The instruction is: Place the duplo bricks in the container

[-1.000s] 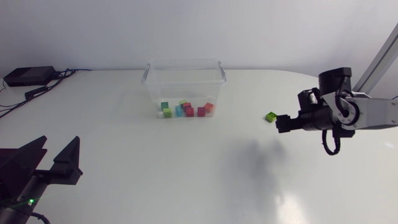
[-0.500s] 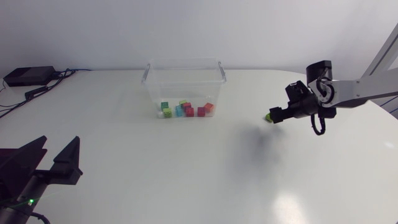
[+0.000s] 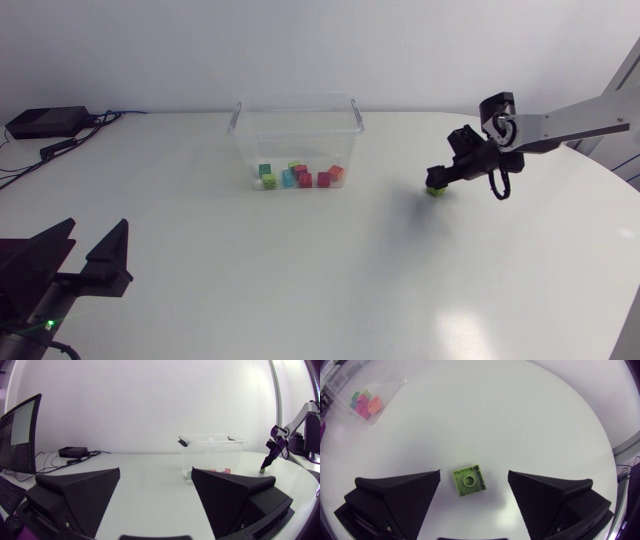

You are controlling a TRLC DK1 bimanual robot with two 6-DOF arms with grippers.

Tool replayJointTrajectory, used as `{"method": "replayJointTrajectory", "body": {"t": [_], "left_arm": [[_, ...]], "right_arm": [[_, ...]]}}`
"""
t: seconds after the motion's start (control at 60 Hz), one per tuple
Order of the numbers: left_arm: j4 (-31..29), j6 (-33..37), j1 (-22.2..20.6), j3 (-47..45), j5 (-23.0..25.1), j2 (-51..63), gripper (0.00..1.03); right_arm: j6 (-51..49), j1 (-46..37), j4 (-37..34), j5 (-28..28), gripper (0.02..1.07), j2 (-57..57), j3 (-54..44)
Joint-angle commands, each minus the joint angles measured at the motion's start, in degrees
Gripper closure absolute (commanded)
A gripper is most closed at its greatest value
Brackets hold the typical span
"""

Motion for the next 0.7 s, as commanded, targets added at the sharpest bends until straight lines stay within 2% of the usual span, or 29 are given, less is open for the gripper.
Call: {"method": "replayJointTrajectory", "body": {"t": [0.0, 0.15, 0.25, 0.283, 0.35, 0.383, 0.417, 0.567, 0.683], "left_arm": [[0.99, -1.02, 0.48, -1.15, 0.41, -0.67, 0.04], [0.99, -1.02, 0.48, -1.15, 0.41, -0.67, 0.04], [0.99, -1.02, 0.48, -1.15, 0.41, -0.67, 0.04], [0.99, -1.02, 0.48, -1.15, 0.41, -0.67, 0.04], [0.99, -1.02, 0.48, -1.15, 0.41, -0.67, 0.04], [0.99, -1.02, 0.48, -1.15, 0.41, -0.67, 0.04], [0.99, -1.02, 0.48, -1.15, 0.41, -0.67, 0.04], [0.99, -1.02, 0.48, -1.15, 0.41, -0.67, 0.04], [0.99, -1.02, 0.48, -1.15, 0.41, -0.67, 0.04]], "right_arm": [[-1.44, 0.66, -1.09, -0.38, 0.12, 2.61, 1.52], [-1.71, 1.02, -2.41, -0.38, 0.12, 3.84, 2.22], [-1.53, 1.46, -2.49, -0.2, 0.21, 4.71, 2.75], [-1.53, 1.46, -2.67, -0.03, 0.27, 4.98, 3.01], [-1.71, 1.37, -3.2, -0.12, 0.46, 5.07, 3.27], [-2.32, 1.19, -3.28, -0.2, 0.67, 5.07, 3.36], [-3.46, 1.19, -3.64, -0.56, 0.81, 5.07, 3.45], [-4.78, 1.1, -6.27, 1.2, 0.99, 4.98, 3.45], [-4.78, 0.93, -5.83, 1.82, 1.0, 1.64, 0.64]]}}
